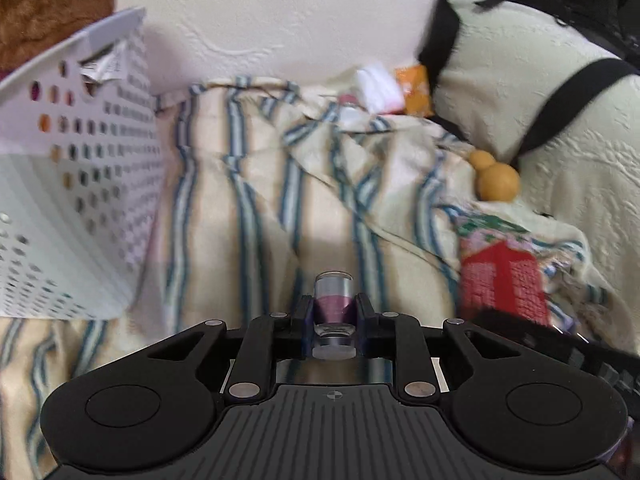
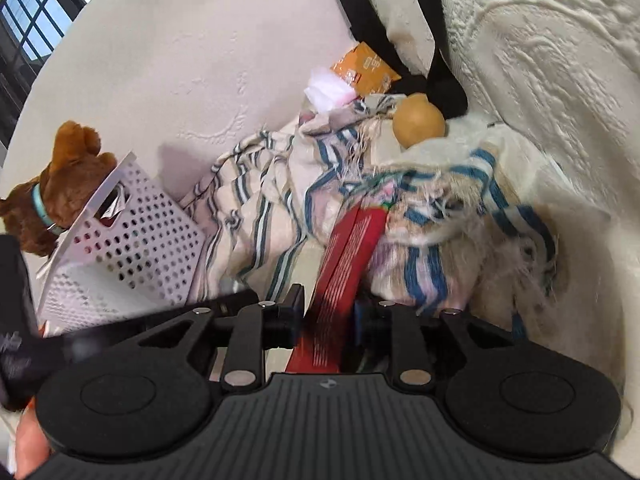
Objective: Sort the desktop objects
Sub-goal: 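Carry the bottle and red bar toward the basket with both grippers, then open both grippers over the basket to drop the bottle and red bar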
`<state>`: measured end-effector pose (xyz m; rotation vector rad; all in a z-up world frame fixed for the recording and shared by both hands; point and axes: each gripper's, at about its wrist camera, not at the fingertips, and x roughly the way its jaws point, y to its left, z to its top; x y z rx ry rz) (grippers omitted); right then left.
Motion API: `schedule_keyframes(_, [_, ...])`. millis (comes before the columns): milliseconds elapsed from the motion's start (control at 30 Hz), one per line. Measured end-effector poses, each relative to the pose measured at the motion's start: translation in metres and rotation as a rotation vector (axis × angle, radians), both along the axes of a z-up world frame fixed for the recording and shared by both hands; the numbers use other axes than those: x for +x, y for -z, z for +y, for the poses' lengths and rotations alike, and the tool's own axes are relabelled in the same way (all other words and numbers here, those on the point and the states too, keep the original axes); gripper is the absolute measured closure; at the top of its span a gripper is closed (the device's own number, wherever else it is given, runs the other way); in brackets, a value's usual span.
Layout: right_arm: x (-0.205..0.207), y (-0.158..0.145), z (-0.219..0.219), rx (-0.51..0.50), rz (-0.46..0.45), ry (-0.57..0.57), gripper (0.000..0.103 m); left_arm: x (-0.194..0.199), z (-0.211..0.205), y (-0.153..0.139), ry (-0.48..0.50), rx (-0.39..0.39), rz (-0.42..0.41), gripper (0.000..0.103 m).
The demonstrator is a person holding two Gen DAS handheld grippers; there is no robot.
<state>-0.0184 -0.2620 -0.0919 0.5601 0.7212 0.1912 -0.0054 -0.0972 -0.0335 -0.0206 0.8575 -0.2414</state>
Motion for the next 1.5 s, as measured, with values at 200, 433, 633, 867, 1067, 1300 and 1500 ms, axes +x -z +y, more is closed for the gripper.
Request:
schedule_keyframes(200, [-0.002,-0.012,0.007,0.058,-0.025,0.002,0.09,-0.013,-0.007,-0.01,0.03,-0.032,-0.013,0.085])
schedule_keyframes(433, [-0.029,-0.051,0.033,0.106,-0.181,-0.097,0.09,-0.041,0.026,-0.059,0.015,-0.038,-0.099,0.085])
schedule_keyframes(633, [-0.015,-0.083,0.074,0.186,-0.245,-0.198,0.09,-0.053,0.074,-0.109,-0.074,0.006,-0.183,0.085])
schedule_keyframes(867, [0.018,-0.14,0.154,0.165,-0.381,-0.323,0.09,-0.051,0.148,-0.18,-0.208,0.087,-0.344,0.085])
schedule_keyframes(1067, [0.046,-0.137,0.209,0.034,-0.428,-0.345,0.09,-0.021,0.194,-0.174,-0.285,0.093,-0.357,0.085])
schedule_keyframes(1300, [0.076,-0.114,0.227,-0.051,-0.401,-0.366,0.09,0.009,0.206,-0.131,-0.3,0.113,-0.294,0.085])
schedule_keyframes(1500, [0.092,-0.106,0.233,-0.103,-0.381,-0.411,0.076,0.035,0.212,-0.117,-0.318,0.122,-0.254,0.084])
